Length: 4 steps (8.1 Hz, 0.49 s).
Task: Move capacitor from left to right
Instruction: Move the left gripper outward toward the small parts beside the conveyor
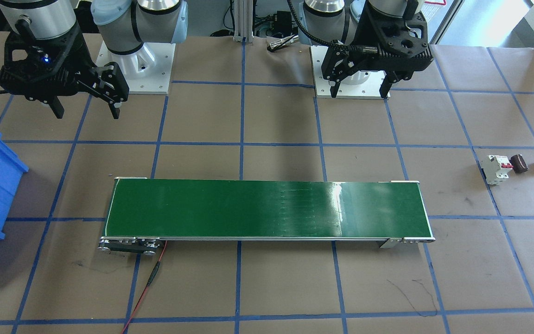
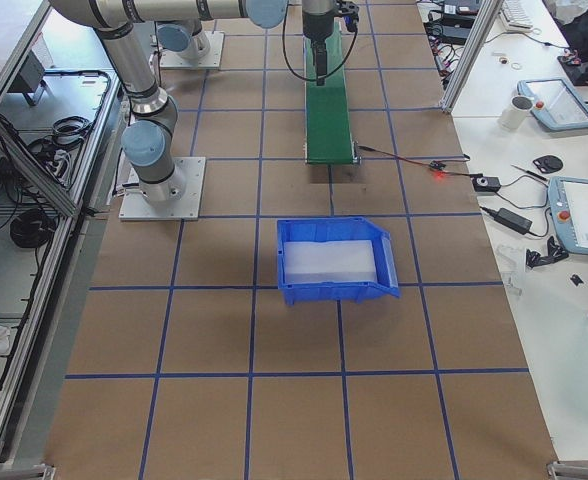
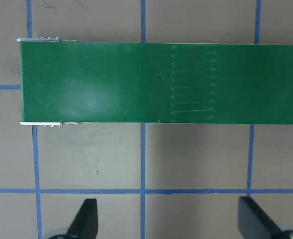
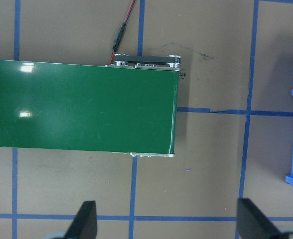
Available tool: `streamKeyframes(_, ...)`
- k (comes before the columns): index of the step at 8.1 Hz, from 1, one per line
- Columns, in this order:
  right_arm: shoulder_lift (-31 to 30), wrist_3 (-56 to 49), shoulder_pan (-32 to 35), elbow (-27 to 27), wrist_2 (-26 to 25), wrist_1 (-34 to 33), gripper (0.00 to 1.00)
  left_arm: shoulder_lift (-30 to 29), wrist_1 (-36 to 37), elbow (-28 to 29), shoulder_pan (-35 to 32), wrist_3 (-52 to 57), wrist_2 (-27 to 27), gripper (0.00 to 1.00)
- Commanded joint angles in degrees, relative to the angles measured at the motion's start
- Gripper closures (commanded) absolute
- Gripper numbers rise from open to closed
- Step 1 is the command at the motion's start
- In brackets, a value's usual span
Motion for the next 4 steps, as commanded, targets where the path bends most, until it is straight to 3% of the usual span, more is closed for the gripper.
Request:
streamKeyframes(1,-0.04,-0.87,-0.06,0.0,-2.83,0.09,0.0,0.0,0.0,-0.19,4.03,-1.04,-0.89,0.0)
streamKeyframes(4,0.83,-1.85,0.03,0.0,-2.59,-0.26,0.0,-0.35,-1.58,-0.1,18.58,5.57,0.07,0.0)
